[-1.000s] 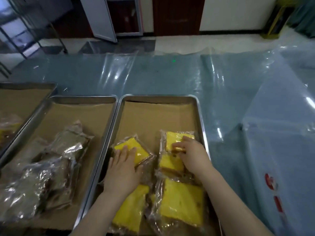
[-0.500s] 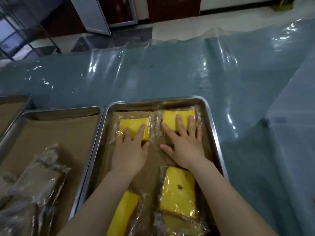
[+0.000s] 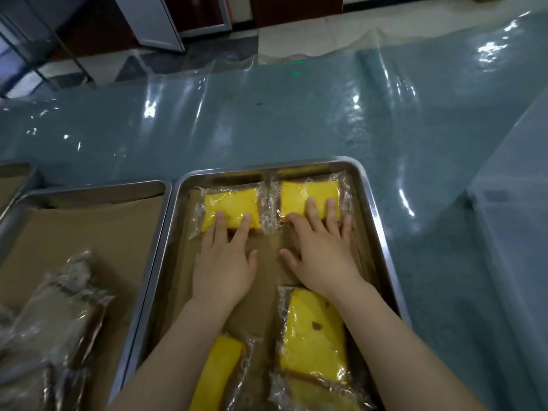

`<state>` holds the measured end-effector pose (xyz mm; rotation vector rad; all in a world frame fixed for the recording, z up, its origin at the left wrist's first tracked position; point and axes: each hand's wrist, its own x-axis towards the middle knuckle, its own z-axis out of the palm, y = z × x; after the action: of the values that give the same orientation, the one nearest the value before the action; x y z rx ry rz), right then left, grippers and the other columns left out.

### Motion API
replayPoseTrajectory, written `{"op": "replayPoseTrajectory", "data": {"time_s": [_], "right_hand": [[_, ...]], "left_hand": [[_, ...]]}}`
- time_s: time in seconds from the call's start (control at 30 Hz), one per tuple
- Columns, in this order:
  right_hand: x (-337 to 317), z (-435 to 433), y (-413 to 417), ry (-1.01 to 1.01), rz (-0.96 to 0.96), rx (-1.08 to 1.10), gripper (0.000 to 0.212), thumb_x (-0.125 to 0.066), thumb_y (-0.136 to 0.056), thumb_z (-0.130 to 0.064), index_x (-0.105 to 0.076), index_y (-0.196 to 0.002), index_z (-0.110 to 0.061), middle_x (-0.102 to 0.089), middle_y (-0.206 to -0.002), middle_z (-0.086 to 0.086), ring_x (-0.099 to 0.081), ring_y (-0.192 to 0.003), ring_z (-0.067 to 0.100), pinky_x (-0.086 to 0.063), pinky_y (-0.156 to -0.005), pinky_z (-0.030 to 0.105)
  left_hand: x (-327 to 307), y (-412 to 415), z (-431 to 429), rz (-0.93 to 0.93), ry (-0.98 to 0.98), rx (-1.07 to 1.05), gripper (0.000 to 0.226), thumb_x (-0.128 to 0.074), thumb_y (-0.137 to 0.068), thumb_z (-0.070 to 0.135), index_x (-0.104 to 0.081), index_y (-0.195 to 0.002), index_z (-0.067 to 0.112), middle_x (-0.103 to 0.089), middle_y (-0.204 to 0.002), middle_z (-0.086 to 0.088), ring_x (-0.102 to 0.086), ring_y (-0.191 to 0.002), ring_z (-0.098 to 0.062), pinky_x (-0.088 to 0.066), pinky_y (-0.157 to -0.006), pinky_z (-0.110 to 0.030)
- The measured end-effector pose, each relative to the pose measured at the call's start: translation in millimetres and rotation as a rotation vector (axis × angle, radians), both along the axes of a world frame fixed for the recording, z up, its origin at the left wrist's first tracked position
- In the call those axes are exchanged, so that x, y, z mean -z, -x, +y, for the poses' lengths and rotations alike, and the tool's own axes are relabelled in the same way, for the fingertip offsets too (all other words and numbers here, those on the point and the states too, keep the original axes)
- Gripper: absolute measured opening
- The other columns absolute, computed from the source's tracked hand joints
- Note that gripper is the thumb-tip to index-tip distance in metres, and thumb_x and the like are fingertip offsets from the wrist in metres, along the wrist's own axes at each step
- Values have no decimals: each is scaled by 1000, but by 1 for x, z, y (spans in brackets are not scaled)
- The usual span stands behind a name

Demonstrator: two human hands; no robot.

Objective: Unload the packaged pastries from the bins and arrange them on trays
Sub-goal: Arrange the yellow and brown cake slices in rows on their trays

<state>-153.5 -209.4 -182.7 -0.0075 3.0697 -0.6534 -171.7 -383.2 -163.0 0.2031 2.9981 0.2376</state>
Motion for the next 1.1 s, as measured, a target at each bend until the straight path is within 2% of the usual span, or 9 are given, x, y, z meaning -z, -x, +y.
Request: {"op": "replayPoseTrajectory", "data": {"time_s": [0.13, 0.2, 0.27, 0.4, 0.5, 0.63, 0.73, 0.93, 1.1], "right_hand": [[-12, 3, -4, 113, -27, -14, 47, -51, -91, -45, -37, -134, -36, -8, -159, 1, 12, -145, 29, 12, -111, 49], [-26, 10, -15, 371, 49, 76, 30, -56, -92, -31, -54, -122, -32, -45, -143, -5, -30, -139, 21, -16, -115, 37], [-38, 19, -32, 552, 103, 194, 18, -59, -91, -22, -61, -107, -31, -64, -107, -14, -57, -97, 2, -42, -85, 17], [-48, 25, -82, 438, -55, 173, 16, -66, -86, -24, -56, -84, -37, -58, -81, -23, -53, -74, -5, -33, -59, 7], [-50, 21, -114, 438, -160, 15, 23, -72, -80, -33, -57, -95, -43, -56, -108, -20, -49, -101, 1, -36, -84, 16], [-55, 13, -118, 415, -350, -132, 54, -77, -75, -40, -51, -122, -43, -32, -146, -18, -22, -139, 7, -21, -112, 30], [-49, 10, -107, 209, -192, -39, 55, -72, -82, -23, -50, -131, -33, -19, -156, -8, -3, -146, 16, -13, -115, 34], [-36, 11, -117, 133, -155, 57, 49, -57, -89, -3, -53, -130, -29, -29, -154, -4, -13, -145, 18, -16, -114, 32], [-45, 19, -109, 160, -217, -29, 53, -47, -79, 14, -66, -100, -31, -43, -145, -10, -20, -143, 17, -16, -114, 31]], "left_hand": [[-11, -11, -11, -3, -132, -7, 62, -45, -93, 41, -13, -147, 38, 4, -158, 4, 3, -144, -18, -11, -114, -39], [-15, -32, -22, -5, -190, 4, 60, -48, -93, 36, -20, -146, 35, -5, -157, 7, 3, -143, -13, -7, -114, -37], [-16, -58, -34, -80, -280, -25, 58, -50, -93, 30, -26, -146, 30, -15, -156, 7, -2, -143, -11, -8, -117, -38], [-15, -109, -61, -80, -438, -43, 51, -52, -94, 23, -35, -142, 29, -26, -152, 12, -17, -139, -3, -18, -112, -24], [-17, -141, -79, -72, -481, -12, 45, -52, -93, 25, -40, -134, 42, -22, -148, 26, -25, -129, 7, -24, -98, -12], [-10, -148, -83, -99, -400, 28, 47, -46, -96, 29, -34, -141, 36, -11, -152, 23, -17, -137, 0, -20, -108, -20], [-7, -123, -76, -121, -424, 26, 45, -44, -98, 22, -36, -141, 31, -12, -155, 12, -13, -142, -11, -17, -114, -29], [-10, -70, -67, -130, -350, 100, 72, -38, -83, -14, -38, -141, 28, -12, -157, -4, -9, -143, -20, -11, -112, -28], [-15, -47, -73, -200, -311, 155, 66, -38, -83, -9, -50, -133, 33, -36, -145, -2, -24, -135, -23, -16, -108, -26]]}}
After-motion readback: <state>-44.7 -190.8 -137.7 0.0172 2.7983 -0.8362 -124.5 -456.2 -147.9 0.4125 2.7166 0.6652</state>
